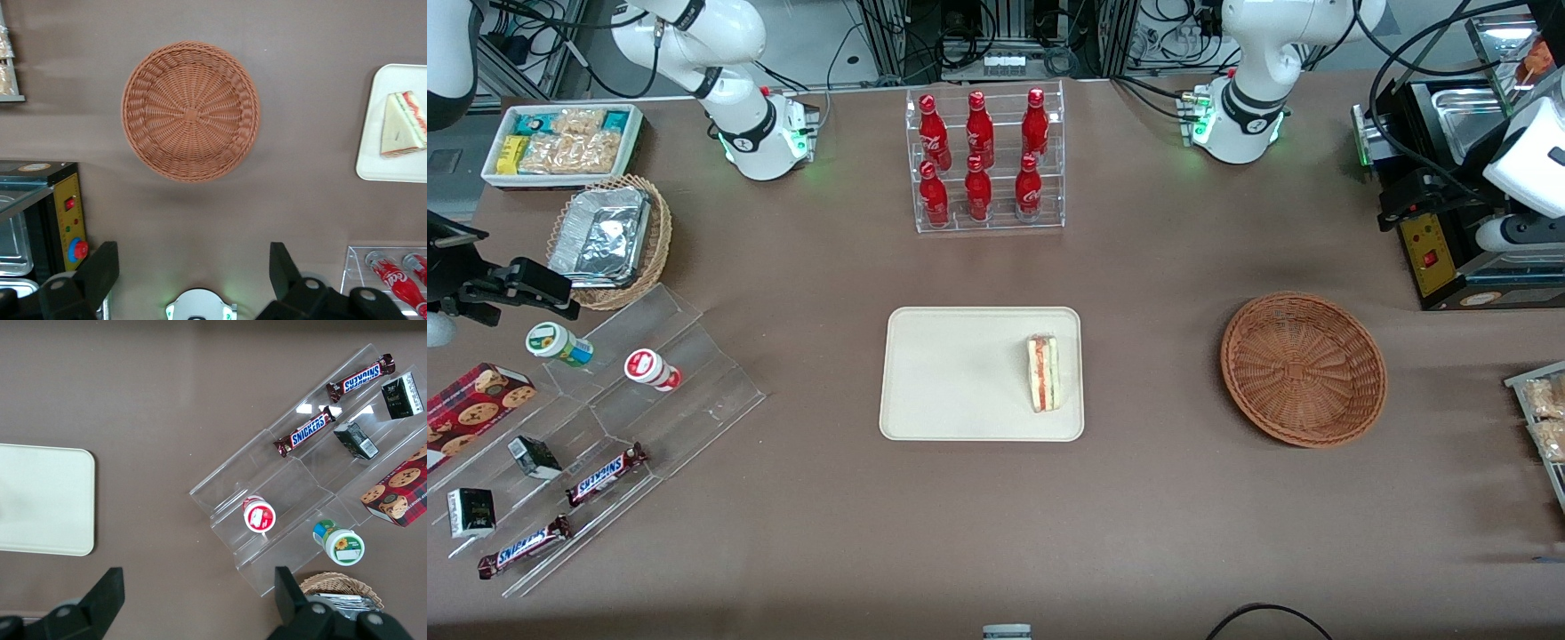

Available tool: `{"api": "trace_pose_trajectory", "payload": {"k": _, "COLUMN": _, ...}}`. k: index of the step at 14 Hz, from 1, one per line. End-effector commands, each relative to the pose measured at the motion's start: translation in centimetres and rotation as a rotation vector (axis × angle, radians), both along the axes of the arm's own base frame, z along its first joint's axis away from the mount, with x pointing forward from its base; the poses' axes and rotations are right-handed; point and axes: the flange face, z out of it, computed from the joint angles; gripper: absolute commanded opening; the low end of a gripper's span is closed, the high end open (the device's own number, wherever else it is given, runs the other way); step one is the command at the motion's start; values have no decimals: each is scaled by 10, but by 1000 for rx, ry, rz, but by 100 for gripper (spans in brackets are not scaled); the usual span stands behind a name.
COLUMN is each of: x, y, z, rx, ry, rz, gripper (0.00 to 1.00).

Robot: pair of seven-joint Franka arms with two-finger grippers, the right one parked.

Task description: Place sandwich from basket to tray

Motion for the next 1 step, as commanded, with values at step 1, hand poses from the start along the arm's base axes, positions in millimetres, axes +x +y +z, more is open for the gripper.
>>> {"api": "trace_pose_trajectory", "payload": {"k": 1, "x": 0, "y": 1, "z": 4, "rx": 24, "ry": 5, "rz": -14, "gripper": 100}}
